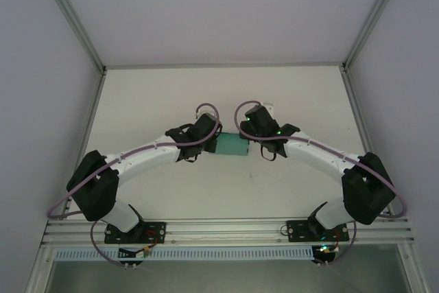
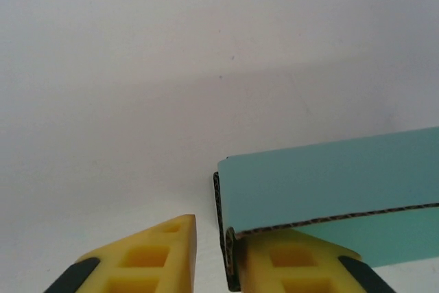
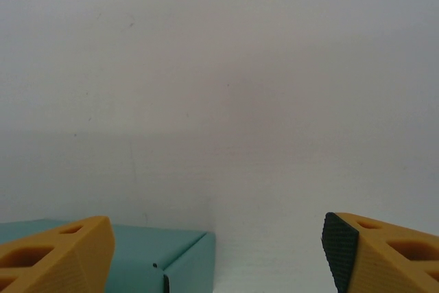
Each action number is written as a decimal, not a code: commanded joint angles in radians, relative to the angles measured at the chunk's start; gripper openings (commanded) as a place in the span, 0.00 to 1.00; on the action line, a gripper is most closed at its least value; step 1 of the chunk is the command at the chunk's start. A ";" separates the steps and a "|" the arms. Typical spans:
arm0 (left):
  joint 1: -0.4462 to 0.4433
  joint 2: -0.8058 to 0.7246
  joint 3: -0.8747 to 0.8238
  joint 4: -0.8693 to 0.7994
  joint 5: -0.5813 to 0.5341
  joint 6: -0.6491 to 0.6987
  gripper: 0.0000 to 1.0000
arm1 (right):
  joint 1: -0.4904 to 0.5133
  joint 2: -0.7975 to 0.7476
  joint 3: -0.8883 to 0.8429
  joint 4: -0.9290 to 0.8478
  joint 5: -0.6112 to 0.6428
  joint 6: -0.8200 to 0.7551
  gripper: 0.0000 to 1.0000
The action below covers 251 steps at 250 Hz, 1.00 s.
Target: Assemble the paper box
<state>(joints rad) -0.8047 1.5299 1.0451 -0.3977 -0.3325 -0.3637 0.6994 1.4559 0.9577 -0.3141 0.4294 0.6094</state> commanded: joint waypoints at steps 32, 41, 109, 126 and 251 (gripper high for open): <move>-0.028 -0.007 0.045 -0.171 0.133 0.066 0.39 | 0.003 0.037 -0.081 -0.043 -0.073 0.064 0.79; -0.027 -0.010 0.052 -0.176 0.141 0.070 0.41 | 0.003 0.041 -0.087 -0.038 -0.073 0.066 0.78; -0.027 -0.060 0.097 -0.228 0.172 0.054 0.57 | 0.004 0.051 -0.104 -0.019 -0.103 0.089 0.77; -0.027 -0.036 0.118 -0.249 0.214 0.051 0.57 | 0.004 0.057 -0.112 0.002 -0.105 0.086 0.77; 0.057 -0.215 0.007 -0.231 0.053 -0.024 1.00 | 0.048 -0.160 -0.118 -0.080 -0.197 -0.155 0.94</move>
<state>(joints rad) -0.8040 1.3766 1.0912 -0.6025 -0.2081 -0.3485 0.7063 1.3922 0.8715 -0.3847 0.3443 0.5800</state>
